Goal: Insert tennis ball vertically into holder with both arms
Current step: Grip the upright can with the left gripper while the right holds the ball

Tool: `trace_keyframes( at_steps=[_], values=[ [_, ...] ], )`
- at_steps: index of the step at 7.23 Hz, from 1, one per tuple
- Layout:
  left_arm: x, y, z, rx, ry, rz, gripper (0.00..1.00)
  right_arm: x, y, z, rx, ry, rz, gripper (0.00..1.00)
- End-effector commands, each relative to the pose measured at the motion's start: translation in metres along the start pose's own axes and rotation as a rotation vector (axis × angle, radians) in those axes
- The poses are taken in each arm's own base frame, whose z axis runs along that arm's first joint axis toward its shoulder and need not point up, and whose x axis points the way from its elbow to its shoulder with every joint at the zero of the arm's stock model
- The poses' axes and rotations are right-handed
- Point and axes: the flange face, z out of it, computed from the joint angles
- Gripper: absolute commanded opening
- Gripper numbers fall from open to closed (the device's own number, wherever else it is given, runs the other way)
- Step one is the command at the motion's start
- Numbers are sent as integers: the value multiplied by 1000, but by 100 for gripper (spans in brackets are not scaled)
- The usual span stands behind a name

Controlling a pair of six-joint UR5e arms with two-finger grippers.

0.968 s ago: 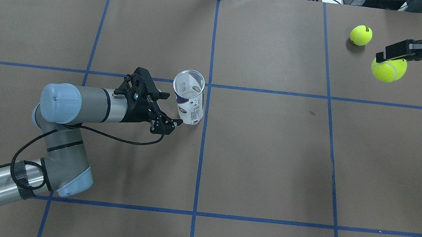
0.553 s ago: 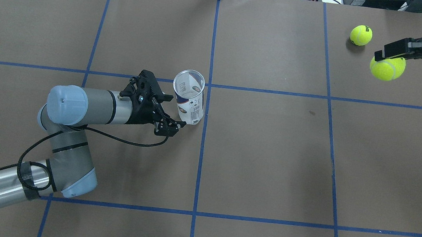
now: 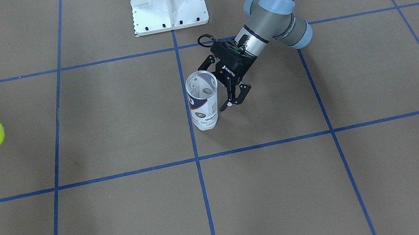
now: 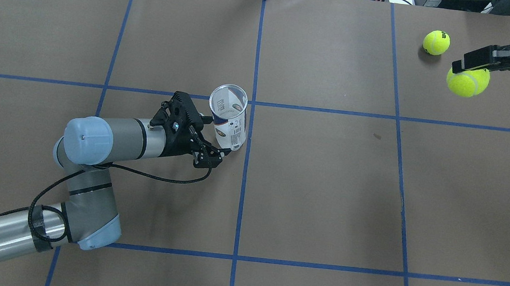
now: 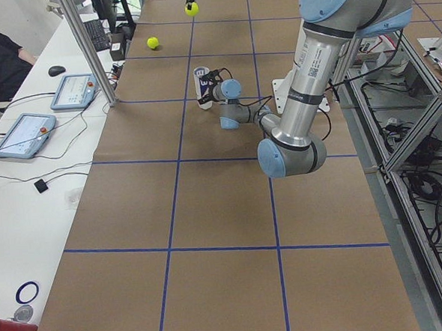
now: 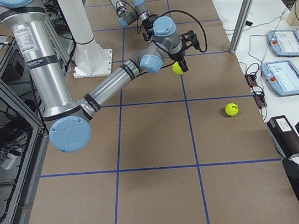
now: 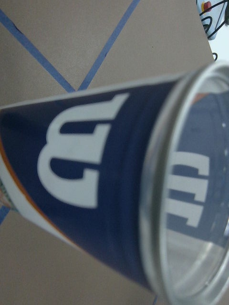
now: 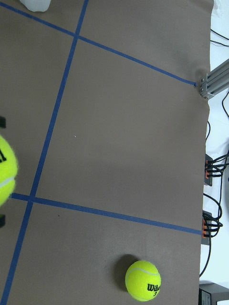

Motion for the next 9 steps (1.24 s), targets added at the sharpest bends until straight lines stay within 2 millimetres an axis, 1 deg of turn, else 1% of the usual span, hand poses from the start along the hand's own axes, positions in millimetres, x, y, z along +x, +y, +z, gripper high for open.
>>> trace_keyframes(
  at_steps=[1, 4, 7, 9],
  values=[
    [1, 3, 2, 15, -15, 0, 99, 0, 0, 0, -1, 1, 1, 0],
    [-1, 6, 4, 9, -18, 0, 99, -1, 0, -1, 2, -2, -2, 0],
    [-1, 1, 6, 25, -37, -1, 99, -5, 0, -5, 8, -7, -9, 0],
    [-1, -1, 18, 20, -43, -3, 99, -5, 1, -5, 7, -6, -8, 0]
  ],
)
